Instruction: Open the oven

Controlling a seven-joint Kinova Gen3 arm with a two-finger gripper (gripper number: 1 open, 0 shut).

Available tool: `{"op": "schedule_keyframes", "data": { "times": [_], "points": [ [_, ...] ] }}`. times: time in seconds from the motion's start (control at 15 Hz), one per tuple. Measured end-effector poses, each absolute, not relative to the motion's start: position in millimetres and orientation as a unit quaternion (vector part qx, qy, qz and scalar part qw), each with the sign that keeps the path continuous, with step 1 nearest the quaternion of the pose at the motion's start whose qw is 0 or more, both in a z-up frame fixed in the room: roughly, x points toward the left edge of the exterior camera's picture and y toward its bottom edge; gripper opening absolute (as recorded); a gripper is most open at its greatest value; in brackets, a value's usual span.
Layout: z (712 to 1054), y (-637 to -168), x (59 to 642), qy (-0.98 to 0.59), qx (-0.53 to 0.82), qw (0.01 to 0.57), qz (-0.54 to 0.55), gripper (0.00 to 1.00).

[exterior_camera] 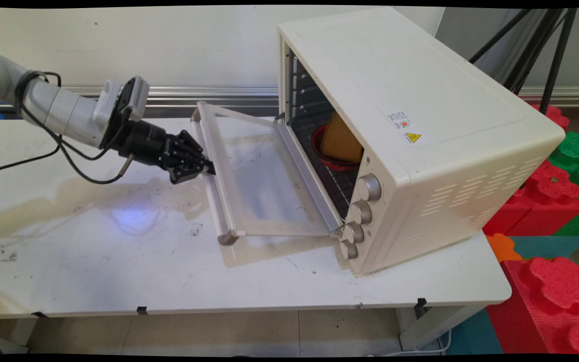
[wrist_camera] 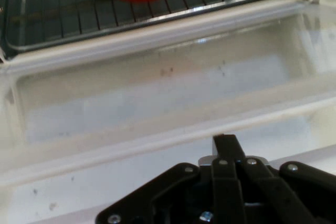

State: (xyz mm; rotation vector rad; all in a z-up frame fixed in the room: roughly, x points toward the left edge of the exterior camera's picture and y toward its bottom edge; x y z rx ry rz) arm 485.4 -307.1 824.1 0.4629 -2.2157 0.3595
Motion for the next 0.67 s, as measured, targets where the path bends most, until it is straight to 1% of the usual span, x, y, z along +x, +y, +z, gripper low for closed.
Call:
{"op": "schedule_keyframes", "data": {
  "times": [0.33,0.67],
  "points": [
    [811.2,-300.7,496.3,-0.886,0.182,0.402,0.14,0.0],
    [805.3,-296.2,503.9,-0.888,0.182,0.397,0.14,0.0]
  ]
}}
